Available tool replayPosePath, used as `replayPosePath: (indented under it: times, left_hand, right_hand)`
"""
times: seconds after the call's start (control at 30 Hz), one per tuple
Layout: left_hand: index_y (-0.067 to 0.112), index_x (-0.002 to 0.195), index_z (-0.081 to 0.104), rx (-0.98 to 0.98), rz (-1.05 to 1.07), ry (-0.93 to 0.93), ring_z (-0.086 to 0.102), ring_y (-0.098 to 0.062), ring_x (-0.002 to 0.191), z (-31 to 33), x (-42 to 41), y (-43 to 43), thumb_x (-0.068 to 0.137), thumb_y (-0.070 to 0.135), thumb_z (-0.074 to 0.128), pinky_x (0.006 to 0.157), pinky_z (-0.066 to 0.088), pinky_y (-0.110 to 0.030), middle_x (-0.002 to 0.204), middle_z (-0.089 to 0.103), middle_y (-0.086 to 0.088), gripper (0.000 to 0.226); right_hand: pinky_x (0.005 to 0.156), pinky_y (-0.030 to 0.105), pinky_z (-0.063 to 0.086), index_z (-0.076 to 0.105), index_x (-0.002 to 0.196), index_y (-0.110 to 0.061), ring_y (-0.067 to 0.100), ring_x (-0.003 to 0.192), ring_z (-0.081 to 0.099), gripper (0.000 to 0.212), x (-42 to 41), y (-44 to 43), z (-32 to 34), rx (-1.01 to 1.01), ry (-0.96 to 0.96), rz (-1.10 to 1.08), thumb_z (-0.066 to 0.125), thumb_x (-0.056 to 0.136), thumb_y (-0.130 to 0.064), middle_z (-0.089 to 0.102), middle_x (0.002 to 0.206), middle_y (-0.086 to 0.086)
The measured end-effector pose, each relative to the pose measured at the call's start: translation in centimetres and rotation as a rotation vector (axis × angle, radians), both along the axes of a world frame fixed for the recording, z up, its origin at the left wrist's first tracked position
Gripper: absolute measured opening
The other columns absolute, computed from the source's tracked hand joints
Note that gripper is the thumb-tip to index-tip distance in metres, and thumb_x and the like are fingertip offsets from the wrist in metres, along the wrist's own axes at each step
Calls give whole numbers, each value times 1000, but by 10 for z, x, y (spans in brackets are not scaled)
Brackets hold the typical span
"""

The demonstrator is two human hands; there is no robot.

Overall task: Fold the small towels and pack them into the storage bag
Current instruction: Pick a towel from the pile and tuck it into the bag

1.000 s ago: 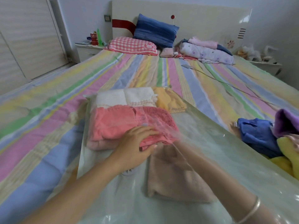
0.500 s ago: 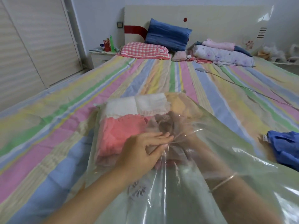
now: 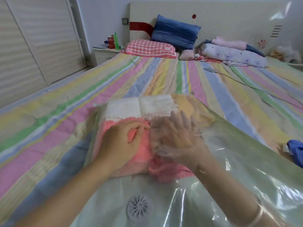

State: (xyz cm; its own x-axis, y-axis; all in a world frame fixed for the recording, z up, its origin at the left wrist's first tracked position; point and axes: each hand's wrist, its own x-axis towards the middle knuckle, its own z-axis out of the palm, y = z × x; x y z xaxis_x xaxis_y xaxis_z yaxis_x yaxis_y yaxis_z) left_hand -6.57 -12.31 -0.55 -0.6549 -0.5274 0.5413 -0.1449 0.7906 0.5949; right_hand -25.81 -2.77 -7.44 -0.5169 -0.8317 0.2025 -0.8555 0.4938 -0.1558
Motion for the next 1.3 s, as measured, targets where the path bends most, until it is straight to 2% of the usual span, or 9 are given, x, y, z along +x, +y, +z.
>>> replayPosePath:
  times: [0.13, 0.23, 0.4, 0.67, 0.8, 0.9, 1.07, 1.2, 1.3]
  left_hand:
    - [22, 129, 60, -202, 38, -312, 49, -13, 130, -14, -3, -14, 87, 37, 42, 112, 30, -26, 137, 57, 5, 48]
    - [24, 153, 17, -306, 28, -705, 8, -13, 149, -24, -2, -16, 79, 57, -2, 121, 12, -37, 161, 12, 4, 84]
    - [23, 153, -8, -365, 5, -958, -13, -17, 149, -29, -4, -13, 62, 60, -22, 121, -4, -38, 161, -13, -3, 99]
    - [12, 118, 67, -86, -37, -244, 59, -23, 116, -9, 1, 23, 86, 21, 42, 100, 39, -24, 124, 65, -4, 42]
    - [19, 101, 71, -53, -176, -149, 62, -14, 101, -2, -6, 89, 80, 17, 45, 89, 48, -26, 106, 68, 6, 33]
    - [18, 100, 72, -70, -259, -111, 61, -14, 100, 2, -21, 140, 80, 16, 48, 90, 45, -26, 104, 69, 6, 31]
    - [21, 103, 69, -92, -420, -128, 58, -15, 106, 8, -46, 215, 81, 18, 45, 94, 42, -25, 109, 67, 6, 33]
    - [26, 97, 71, -170, -379, -146, 61, -16, 98, 10, -62, 266, 80, 22, 43, 88, 37, -27, 99, 70, 12, 33]
    - [27, 97, 71, -151, -392, -174, 61, -16, 98, 11, -71, 287, 81, 20, 40, 89, 37, -27, 99, 71, 11, 35]
  right_hand:
    - [102, 76, 21, 25, 146, -24, 54, 137, 25, 68, 36, 9, 27, 81, 166, 388, 7, 93, -62, 31, 153, 17]
    - [108, 72, 0, -16, 149, -36, 30, 144, -16, 69, 26, 10, 19, 271, 188, 257, 9, 92, -65, -18, 155, -8]
    - [69, 63, 51, 50, 110, -27, 34, 92, 71, 28, 23, 9, 26, 5, 385, 325, 44, 89, -44, 74, 103, 7]
    - [106, 50, 36, 45, 142, -29, 24, 137, 41, 77, 59, 101, 25, 95, 7, 30, 1, 92, -68, 44, 148, 0]
    - [119, 48, 12, 18, 153, -27, 20, 149, 7, 87, 62, 183, 22, 208, -23, 8, -5, 82, -72, 7, 160, -6]
    - [114, 47, 27, 48, 140, -31, 29, 142, 30, 60, 72, 244, 31, 199, 6, -60, 21, 91, -53, 27, 154, -1]
    - [108, 15, -14, -10, 150, -13, 16, 149, -6, 93, 84, 328, 46, 437, -185, -127, -6, 72, -62, -18, 157, -1]
    - [117, 24, 18, 40, 144, -15, 14, 139, 31, 47, 98, 382, 76, 202, -268, -179, 38, 97, -12, 31, 152, -4]
    - [75, 11, 44, 71, 86, -23, 8, 84, 53, 34, 100, 409, 105, 142, -267, -272, 45, 84, -1, 64, 92, -16]
